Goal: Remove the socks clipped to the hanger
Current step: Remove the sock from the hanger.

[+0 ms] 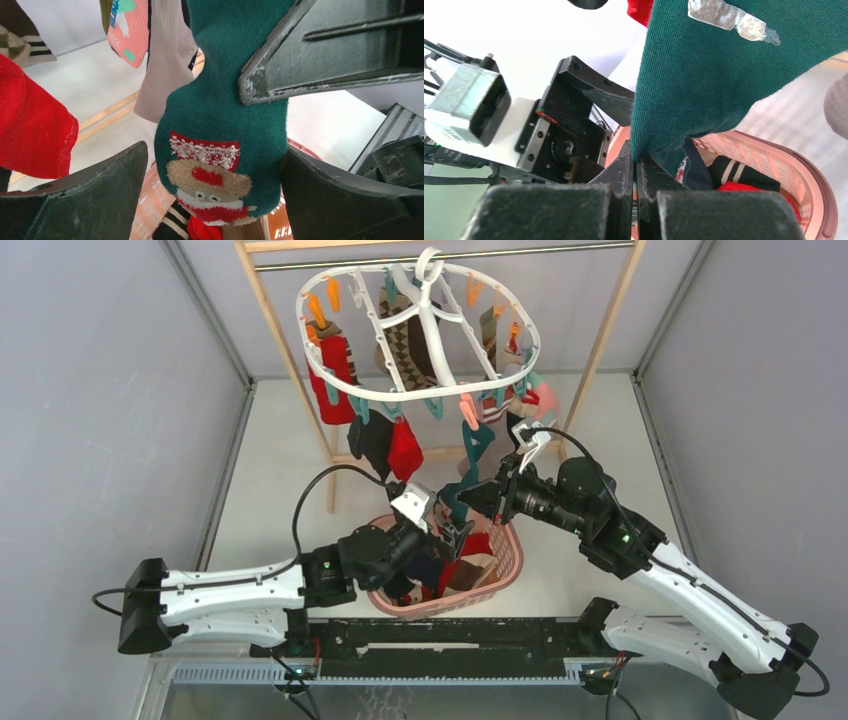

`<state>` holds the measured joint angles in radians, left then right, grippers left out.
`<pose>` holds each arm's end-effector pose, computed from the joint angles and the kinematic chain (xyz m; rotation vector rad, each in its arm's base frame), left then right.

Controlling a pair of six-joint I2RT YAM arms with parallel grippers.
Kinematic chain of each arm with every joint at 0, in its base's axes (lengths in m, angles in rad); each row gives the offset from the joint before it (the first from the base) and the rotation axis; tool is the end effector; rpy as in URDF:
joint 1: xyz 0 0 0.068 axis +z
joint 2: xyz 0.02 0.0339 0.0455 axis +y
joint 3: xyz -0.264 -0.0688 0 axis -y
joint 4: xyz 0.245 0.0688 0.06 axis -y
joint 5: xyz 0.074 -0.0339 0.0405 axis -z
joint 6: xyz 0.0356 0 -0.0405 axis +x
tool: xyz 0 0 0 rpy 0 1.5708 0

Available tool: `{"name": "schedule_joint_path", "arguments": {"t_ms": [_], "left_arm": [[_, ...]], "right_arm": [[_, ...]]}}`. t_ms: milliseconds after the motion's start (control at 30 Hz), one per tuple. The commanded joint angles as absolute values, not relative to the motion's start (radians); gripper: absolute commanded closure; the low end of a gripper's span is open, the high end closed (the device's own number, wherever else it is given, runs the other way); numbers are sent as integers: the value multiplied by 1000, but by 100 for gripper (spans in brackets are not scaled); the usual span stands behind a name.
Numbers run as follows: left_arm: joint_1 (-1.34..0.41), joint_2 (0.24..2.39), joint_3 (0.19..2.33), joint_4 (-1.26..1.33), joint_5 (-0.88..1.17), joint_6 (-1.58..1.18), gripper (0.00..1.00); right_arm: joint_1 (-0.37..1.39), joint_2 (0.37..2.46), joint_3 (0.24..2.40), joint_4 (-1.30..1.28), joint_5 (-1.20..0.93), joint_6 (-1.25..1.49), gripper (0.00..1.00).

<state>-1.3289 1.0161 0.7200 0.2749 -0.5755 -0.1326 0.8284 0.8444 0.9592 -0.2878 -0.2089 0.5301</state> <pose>0.0755 -0.2251 0.3216 0.5069 1.5497 -0.6782 0.1219 0.1438 0.3798 -0.4442 1.8389 1.1486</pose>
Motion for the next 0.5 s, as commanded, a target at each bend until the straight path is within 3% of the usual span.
{"name": "schedule_joint_path", "arguments": {"t_ms": [0,100,367,467], "left_arm": [[-1304,1024,687,345,-542,-149,0],[-1285,1018,675,356,-534,-158,6],[-1233,984,674,319,-488,-181,53],[-1192,963,666,304,-440,-210,62]], "right_arm": [[839,847,1009,-224,-236,551,100],[840,850,1009,-224,-242,555,100],[839,876,1009,-227,-240,552,100],[839,894,1009,-215,-249,553,100]]}}
